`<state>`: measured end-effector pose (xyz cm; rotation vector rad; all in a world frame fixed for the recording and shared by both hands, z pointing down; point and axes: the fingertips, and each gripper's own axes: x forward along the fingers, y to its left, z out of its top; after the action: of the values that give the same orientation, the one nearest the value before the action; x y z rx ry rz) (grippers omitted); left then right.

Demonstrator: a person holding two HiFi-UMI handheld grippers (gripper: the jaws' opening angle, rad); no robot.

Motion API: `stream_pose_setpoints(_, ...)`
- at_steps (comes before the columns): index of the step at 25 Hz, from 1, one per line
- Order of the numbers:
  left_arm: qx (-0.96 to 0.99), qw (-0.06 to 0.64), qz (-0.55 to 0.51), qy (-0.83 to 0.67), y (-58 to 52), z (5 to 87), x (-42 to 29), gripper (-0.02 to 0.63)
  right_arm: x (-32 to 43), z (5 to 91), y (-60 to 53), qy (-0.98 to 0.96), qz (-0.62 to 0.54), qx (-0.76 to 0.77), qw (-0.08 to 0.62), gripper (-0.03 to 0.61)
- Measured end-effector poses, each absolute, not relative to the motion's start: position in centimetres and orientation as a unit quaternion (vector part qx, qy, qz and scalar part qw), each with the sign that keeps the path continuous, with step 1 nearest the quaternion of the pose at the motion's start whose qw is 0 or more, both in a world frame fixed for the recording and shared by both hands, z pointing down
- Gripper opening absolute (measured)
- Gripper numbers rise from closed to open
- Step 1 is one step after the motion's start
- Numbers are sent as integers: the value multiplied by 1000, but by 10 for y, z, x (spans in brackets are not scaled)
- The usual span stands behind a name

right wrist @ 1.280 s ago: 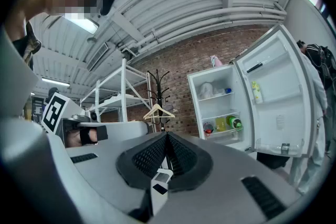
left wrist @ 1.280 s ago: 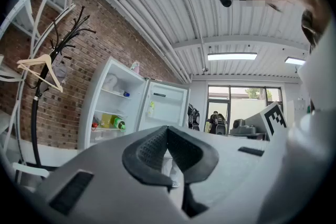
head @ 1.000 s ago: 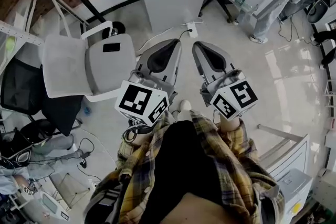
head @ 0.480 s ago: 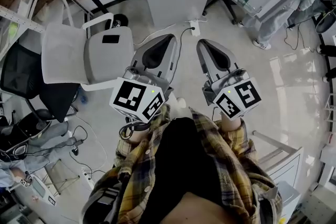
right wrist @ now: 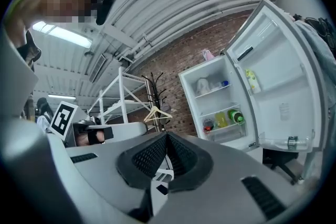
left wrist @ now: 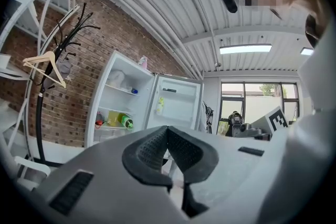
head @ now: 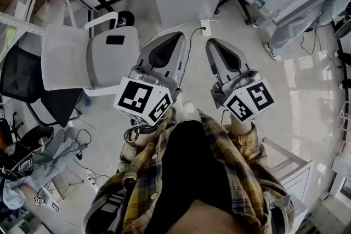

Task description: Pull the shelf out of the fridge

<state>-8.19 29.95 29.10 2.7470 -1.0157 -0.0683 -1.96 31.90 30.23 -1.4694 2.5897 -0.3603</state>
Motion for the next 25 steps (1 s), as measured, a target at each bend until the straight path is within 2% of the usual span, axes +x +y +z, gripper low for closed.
stream_pose_setpoints(14, 949, 102, -29, -296, 128, 279, -78, 3, -29, 291, 151, 844, -113, -518, 82, 20)
stream_pose_setpoints(25, 957, 110, -12, -267, 51, 287, -86, 3, -34, 299, 72, 825, -145, -538, 97, 20)
